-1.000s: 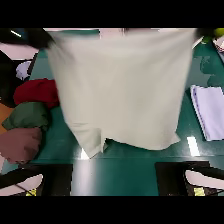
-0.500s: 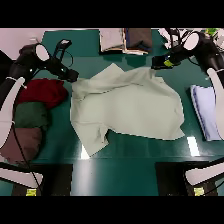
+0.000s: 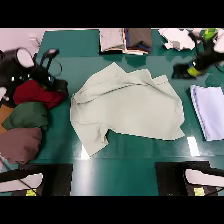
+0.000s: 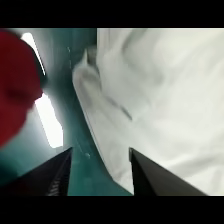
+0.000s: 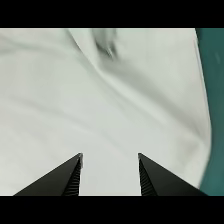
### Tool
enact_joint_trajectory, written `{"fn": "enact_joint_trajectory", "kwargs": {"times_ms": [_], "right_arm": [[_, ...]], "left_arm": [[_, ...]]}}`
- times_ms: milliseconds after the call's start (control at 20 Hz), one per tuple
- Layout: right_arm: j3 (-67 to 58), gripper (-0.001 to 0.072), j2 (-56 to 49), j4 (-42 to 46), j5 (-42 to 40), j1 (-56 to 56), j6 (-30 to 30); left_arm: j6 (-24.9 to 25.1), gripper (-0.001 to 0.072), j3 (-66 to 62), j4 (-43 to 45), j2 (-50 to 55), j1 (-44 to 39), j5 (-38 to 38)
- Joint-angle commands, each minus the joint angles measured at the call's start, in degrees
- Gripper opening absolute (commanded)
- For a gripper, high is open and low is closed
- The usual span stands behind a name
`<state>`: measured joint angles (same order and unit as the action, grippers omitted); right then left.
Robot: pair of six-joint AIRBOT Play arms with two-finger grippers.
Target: Fold the shirts.
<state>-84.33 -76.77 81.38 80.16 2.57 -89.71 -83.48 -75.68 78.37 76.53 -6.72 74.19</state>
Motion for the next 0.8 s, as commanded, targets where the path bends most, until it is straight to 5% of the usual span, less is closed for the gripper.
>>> {"fn": "enact_joint_trajectory", "kwargs": {"times_ms": [0,150,200,750], "right_arm": [[18.8,0.0410,11.6,3.9,2.6,6.0,-0.2],[32.2,0.0420,18.3,4.1,2.6,11.6,-0.2],[36.0,0.0492,20.0,4.1,2.5,13.4,-0.2],[50.7,0.0456,18.4,-0.9,-7.9,16.3,-0.4]], "left_arm": [[-2.5,0.0419,16.4,-3.7,-9.2,0.1,-4.4],[-2.6,0.0419,25.0,-7.5,-11.7,0.1,-6.3],[-2.6,0.0419,26.7,-8.0,-11.7,0.1,-6.3],[-2.6,0.0419,28.4,-8.8,-11.7,0.1,-8.0]]}}
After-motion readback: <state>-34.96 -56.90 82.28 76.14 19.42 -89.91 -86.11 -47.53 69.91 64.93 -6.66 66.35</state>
